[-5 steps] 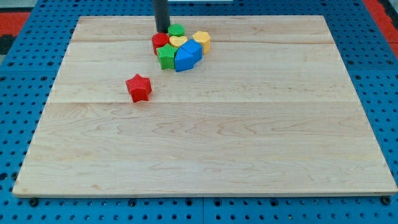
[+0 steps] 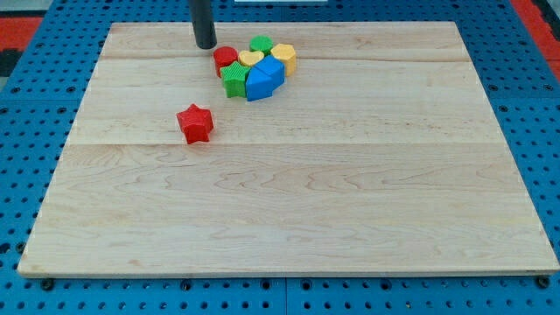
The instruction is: Push the red circle slightly down
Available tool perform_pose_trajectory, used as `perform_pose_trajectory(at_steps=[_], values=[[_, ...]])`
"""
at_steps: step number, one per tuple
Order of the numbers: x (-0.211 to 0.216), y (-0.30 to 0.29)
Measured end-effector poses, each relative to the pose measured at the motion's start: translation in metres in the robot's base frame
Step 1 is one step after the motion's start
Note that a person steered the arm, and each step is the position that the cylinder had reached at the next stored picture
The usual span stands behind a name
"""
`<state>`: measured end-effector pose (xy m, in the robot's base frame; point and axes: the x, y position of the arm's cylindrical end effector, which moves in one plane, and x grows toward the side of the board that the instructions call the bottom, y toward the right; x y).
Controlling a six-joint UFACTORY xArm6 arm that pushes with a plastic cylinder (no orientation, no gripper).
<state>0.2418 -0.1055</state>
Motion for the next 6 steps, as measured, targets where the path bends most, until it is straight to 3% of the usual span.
perform_pose_trajectory(at_steps=[1, 6], values=[[0.0, 0.032], [0.013, 0.018]])
